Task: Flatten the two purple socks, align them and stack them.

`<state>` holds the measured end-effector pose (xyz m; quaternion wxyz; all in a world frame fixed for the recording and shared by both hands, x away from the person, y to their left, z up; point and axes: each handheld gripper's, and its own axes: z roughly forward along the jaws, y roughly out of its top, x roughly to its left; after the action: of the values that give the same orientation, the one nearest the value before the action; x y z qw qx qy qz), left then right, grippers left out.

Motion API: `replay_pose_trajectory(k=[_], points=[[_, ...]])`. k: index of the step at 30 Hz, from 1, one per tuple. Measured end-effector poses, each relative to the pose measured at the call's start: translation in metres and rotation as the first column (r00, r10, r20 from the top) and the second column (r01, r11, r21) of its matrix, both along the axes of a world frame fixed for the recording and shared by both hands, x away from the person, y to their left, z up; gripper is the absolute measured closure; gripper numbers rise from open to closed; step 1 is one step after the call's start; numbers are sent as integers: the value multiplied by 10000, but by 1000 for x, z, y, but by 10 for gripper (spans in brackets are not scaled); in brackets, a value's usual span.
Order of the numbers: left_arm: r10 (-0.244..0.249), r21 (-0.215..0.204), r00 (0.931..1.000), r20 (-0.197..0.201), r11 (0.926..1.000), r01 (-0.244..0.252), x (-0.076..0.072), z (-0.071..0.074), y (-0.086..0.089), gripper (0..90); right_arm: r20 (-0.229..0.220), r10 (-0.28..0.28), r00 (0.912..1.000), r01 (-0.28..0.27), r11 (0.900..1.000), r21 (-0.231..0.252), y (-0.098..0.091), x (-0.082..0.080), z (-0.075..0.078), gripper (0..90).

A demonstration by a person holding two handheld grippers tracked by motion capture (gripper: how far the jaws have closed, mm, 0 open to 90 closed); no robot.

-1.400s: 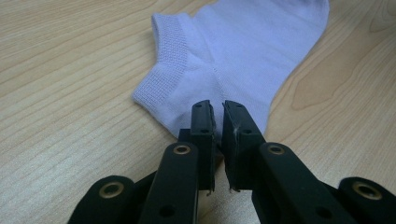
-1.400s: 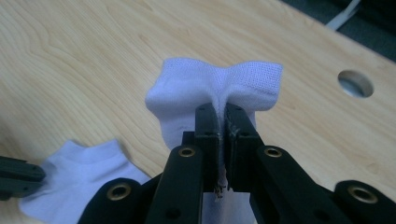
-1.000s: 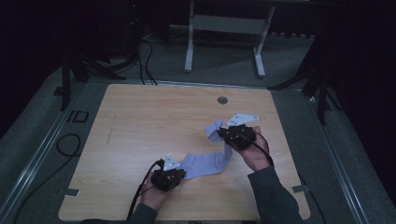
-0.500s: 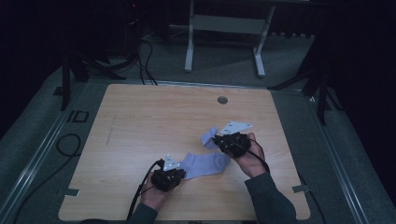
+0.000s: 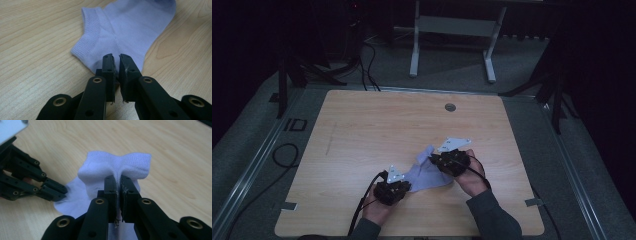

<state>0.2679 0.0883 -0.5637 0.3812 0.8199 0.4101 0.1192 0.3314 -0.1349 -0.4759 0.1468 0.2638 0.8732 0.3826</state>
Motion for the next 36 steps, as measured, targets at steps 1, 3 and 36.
replay_pose_trajectory(k=[1, 3, 36], points=[[1, -4, 10000, 6, 10000, -1, 0, 0, 0, 828, -73, 42, 10000, -42, 10000, -17, 3, 0, -3, 849], [1, -25, 10000, 10, 10000, -1, 0, 0, 0, 827, -178, 131, 9998, -132, 9999, -31, 7, -1, -7, 849], [-289, -1243, 9978, 597, 9916, 362, 1, 16, 9, 722, -941, 692, 9932, -690, 9976, 58, 28, -9, -33, 849]])
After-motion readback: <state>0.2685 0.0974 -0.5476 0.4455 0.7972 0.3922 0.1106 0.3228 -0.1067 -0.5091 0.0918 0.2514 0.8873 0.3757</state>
